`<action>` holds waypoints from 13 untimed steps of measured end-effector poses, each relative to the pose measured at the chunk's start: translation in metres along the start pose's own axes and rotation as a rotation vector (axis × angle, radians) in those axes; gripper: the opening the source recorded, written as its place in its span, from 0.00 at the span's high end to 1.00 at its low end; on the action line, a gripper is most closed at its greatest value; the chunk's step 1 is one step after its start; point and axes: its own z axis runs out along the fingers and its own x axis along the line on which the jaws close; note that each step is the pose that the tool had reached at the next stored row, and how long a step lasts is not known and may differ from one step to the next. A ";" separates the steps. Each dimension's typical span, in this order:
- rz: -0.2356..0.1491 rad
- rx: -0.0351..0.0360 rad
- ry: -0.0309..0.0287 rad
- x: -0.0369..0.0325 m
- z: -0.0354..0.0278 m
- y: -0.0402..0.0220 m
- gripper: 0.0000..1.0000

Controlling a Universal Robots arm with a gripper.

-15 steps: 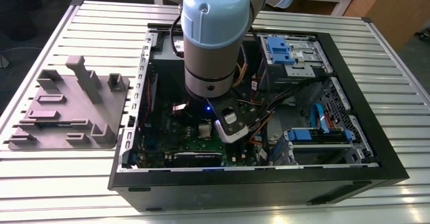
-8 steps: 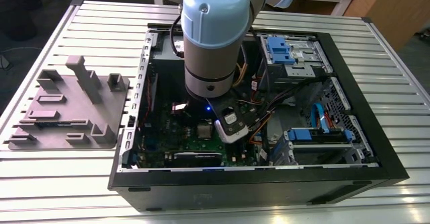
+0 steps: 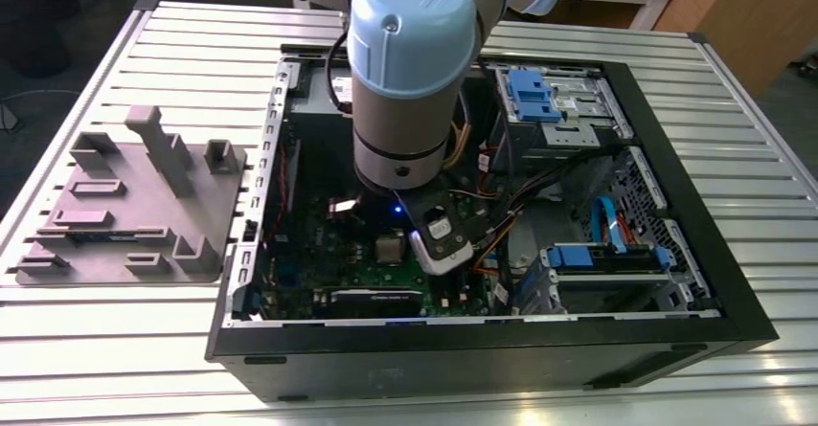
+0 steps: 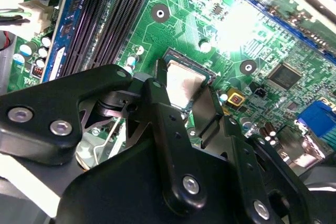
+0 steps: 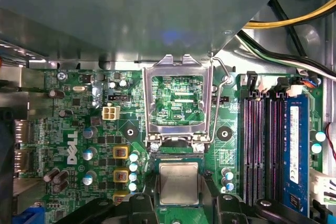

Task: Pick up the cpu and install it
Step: 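Place the cpu into insertion slot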

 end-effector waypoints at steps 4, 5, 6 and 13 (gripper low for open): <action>-0.001 0.0004 0.0002 -0.0007 0.0008 -0.0001 0.54; -0.001 0.0002 0.0001 -0.0008 0.0008 0.0000 0.54; -0.003 0.0001 0.0001 -0.0008 0.0009 0.0000 0.54; -0.032 -0.0002 0.0009 -0.0005 0.0017 -0.0001 0.54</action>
